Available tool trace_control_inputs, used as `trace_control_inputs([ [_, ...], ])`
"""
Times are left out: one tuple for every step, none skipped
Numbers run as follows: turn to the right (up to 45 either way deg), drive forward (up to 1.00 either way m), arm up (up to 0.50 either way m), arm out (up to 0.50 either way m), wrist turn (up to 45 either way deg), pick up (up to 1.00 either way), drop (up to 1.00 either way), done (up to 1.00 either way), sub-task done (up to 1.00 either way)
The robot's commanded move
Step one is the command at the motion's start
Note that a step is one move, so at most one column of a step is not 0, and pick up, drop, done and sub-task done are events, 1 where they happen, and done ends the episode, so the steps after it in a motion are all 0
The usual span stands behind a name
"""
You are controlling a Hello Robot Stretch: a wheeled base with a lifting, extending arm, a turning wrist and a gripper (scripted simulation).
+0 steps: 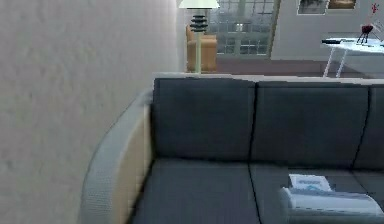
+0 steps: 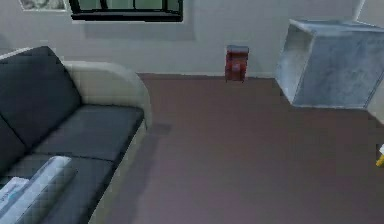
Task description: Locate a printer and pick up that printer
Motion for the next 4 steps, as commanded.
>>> trace_control_inputs([
  [12.0,0.0,0.0,0.0,0.0,0.0,0.0,0.0,0.0],
  [0.0,0.35,0.0,0.0,0.0,0.0,0.0,0.0,0.0],
  [-45.0,0.0,0.0,0.0,0.0,0.0,0.0,0.0,0.0],
  [0.0,0.0,0.5,0.0,0.0,0.0,0.0,0.0,0.0],
])
